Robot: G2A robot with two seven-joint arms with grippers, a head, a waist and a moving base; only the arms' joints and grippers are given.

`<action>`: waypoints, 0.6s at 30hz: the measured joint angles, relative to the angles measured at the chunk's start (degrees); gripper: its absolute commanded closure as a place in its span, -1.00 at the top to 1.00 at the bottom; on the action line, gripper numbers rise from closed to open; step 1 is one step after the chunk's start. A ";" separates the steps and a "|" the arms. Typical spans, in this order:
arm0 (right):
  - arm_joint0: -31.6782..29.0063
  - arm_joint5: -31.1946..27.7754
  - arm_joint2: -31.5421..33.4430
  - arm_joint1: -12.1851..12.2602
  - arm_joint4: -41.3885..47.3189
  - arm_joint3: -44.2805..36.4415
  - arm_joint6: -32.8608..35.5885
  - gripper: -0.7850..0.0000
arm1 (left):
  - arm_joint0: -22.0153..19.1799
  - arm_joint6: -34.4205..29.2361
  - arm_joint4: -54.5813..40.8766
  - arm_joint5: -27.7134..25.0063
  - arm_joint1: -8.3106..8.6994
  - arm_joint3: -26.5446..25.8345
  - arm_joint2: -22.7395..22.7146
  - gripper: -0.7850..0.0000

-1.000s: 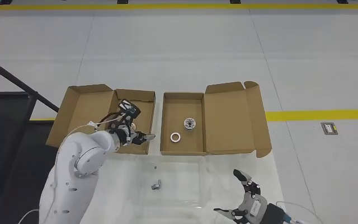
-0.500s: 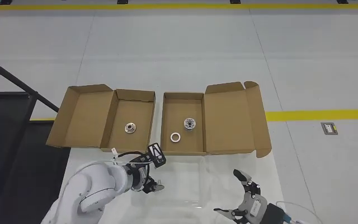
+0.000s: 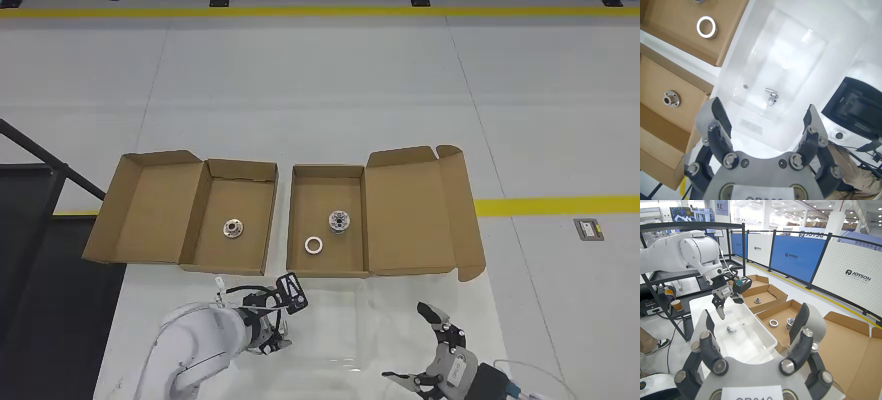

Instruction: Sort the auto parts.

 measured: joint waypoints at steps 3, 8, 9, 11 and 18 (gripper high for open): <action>0.00 0.00 0.00 0.00 0.00 0.00 0.00 1.00 | -0.09 2.24 3.12 -0.24 -0.18 1.69 2.25 0.74; 0.00 0.00 0.00 0.00 0.00 0.00 0.00 1.00 | -0.81 2.91 6.03 -0.88 -0.39 4.35 4.67 0.32; 0.00 0.00 0.00 0.00 0.00 0.00 0.00 1.00 | -0.91 3.09 6.42 -0.94 -0.41 4.86 4.88 0.32; 0.00 0.00 0.00 0.00 0.00 0.00 0.00 1.00 | -1.07 3.66 6.85 -1.18 -0.44 6.19 5.16 0.25; 0.00 0.00 0.00 0.00 0.00 0.00 0.00 1.00 | -1.11 4.08 8.38 -2.27 -0.51 9.48 6.52 0.22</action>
